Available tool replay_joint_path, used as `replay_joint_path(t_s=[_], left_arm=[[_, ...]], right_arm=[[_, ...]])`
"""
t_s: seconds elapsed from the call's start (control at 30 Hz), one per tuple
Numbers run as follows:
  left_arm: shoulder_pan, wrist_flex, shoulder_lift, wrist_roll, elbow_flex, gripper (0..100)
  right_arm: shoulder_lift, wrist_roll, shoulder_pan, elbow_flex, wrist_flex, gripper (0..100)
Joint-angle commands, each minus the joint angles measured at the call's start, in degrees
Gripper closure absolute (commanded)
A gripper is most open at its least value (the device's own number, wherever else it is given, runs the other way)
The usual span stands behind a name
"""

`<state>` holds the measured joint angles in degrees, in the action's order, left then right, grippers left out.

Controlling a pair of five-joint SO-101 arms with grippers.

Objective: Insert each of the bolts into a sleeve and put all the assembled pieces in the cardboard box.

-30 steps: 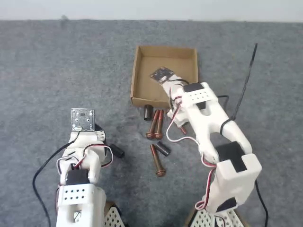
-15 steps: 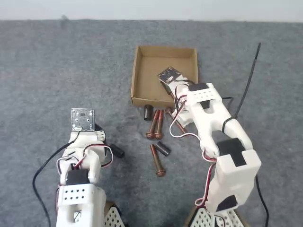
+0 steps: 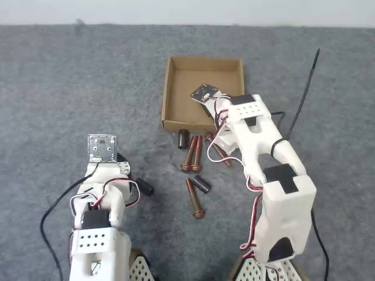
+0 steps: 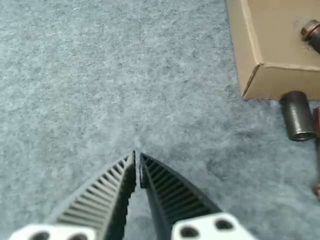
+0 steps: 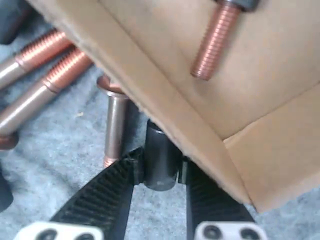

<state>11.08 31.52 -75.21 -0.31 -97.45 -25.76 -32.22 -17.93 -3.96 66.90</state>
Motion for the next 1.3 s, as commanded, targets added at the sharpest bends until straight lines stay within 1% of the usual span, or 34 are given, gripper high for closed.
replay_joint_path(t_s=[0.0, 0.07, 0.17, 0.27, 0.4, 0.47, 0.63, 0.77, 1.07, 1.27], left_arm=[[0.3, -0.2, -1.0, -0.3, 0.5, 99], [0.3, -0.2, -1.0, -0.3, 0.5, 99], [0.3, -0.2, -1.0, -0.3, 0.5, 99], [0.3, -0.2, -1.0, -0.3, 0.5, 99], [0.3, -0.2, -1.0, -0.3, 0.5, 99], [0.3, -0.2, -1.0, -0.3, 0.5, 99], [0.3, -0.2, -1.0, -0.3, 0.5, 99], [0.3, -0.2, -1.0, -0.3, 0.5, 99], [0.3, -0.3, -1.0, -0.3, 0.5, 99], [0.3, -0.3, -1.0, -0.3, 0.5, 99]], right_arm=[[-0.8, 0.1, -1.4, 1.5, 0.5, 99.5], [-0.8, 3.7, -0.1, 1.5, 0.5, 97.7], [-0.7, 6.7, 2.2, 1.7, 0.4, 99.2], [0.3, 8.0, 3.9, 1.5, 0.6, 99.2], [4.1, 8.6, 7.4, 1.4, 4.1, 99.2], [5.6, 11.3, 9.3, 1.3, 5.8, 99.2], [9.9, 12.7, 13.3, -3.3, 5.9, 99.2], [14.5, 12.8, 14.1, -11.0, 1.6, 99.2], [32.1, 12.8, 13.7, -30.0, -7.7, 99.2], [32.1, 12.4, 14.1, -34.4, -10.6, 99.2]])
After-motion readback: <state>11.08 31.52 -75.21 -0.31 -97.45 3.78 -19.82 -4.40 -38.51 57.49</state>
